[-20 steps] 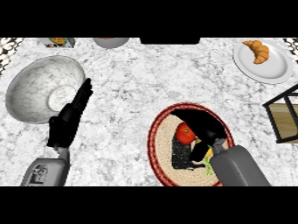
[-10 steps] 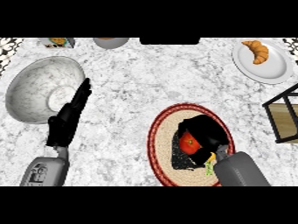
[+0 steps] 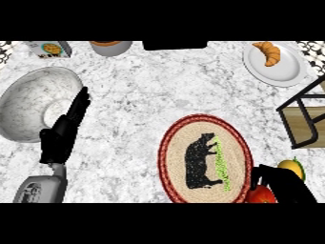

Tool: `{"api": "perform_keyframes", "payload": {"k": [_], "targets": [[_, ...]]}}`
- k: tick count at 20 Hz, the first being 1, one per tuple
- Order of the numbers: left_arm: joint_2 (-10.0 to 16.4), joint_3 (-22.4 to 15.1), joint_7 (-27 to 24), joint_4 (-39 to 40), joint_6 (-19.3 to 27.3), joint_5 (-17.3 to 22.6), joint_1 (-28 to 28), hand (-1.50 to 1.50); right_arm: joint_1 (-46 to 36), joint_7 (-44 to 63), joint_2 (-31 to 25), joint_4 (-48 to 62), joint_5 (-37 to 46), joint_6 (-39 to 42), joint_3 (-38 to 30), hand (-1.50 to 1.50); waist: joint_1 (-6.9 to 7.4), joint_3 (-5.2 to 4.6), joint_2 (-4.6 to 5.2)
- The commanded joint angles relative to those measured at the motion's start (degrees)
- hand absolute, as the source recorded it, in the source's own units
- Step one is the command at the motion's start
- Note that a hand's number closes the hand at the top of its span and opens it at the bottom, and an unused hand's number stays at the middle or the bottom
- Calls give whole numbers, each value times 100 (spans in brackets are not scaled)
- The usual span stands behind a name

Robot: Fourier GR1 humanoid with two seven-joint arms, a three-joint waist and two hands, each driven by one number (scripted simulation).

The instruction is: Pick the tomato from the placemat and place it in the tiered shelf

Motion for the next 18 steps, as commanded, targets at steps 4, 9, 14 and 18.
{"api": "perform_keyframes", "payload": {"k": [4, 9, 14, 18], "targets": [[15, -64, 51, -238, -54, 1, 157, 0, 1874, -404, 180, -2156, -1266, -236, -595, 150, 57, 6, 11], [-86, -114, -16, -151, 40, -65, 153, 0, 2756, -697, 572, -3523, -2409, -180, -898, 150, 21, 6, 8], [-28, -48, -260, 179, 0, -85, -29, 0, 2837, -123, 682, -4800, -3304, 57, -1640, 150, 124, 0, 54], [56, 8, 65, -6, -76, -11, -203, 0, 2686, 14, 560, -4870, -3564, -80, -2544, 150, 150, 2, 48]]}}
